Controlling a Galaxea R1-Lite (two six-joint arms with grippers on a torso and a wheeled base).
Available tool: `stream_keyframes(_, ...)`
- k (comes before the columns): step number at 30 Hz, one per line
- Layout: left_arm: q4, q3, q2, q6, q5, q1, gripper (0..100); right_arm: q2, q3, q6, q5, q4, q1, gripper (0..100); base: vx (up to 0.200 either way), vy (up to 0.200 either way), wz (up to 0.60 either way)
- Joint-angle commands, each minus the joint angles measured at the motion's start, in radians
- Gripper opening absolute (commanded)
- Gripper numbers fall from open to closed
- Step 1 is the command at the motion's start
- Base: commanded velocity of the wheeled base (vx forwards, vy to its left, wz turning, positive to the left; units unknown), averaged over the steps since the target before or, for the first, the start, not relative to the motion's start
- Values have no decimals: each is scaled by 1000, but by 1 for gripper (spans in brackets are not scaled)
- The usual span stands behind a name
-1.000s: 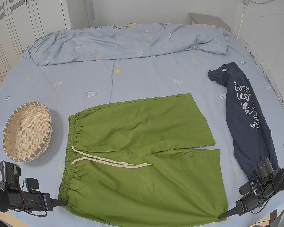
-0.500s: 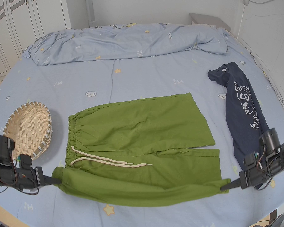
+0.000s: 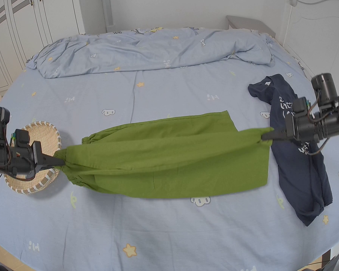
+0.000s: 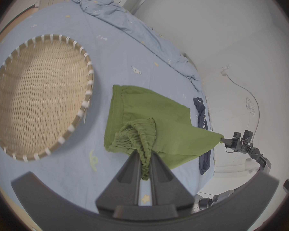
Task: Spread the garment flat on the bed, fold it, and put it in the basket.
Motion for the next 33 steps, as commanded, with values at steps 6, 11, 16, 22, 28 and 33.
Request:
stream_keyframes(6,32,-341,286,2,-5,-10,0,310,-531,69,-132,137,38,0,0,0,0)
stream_keyframes(11,31,-387,355,2,-9,-28,0,345,-603,70,-134,172,33,0,0,0,0)
stream_keyframes(16,31,-424,406,2,-6,-28,0,376,-637,69,-132,177,18,0,0,0,0)
stream_keyframes(22,25,-452,424,2,-8,-30,0,428,-692,69,-132,178,15,0,0,0,0)
stream_keyframes(28,23,-489,455,4,-5,-30,0,486,-765,67,-132,183,13,0,0,0,0)
stream_keyframes(33,14,-499,470,4,0,-22,0,540,-771,63,-134,184,9,0,0,0,0)
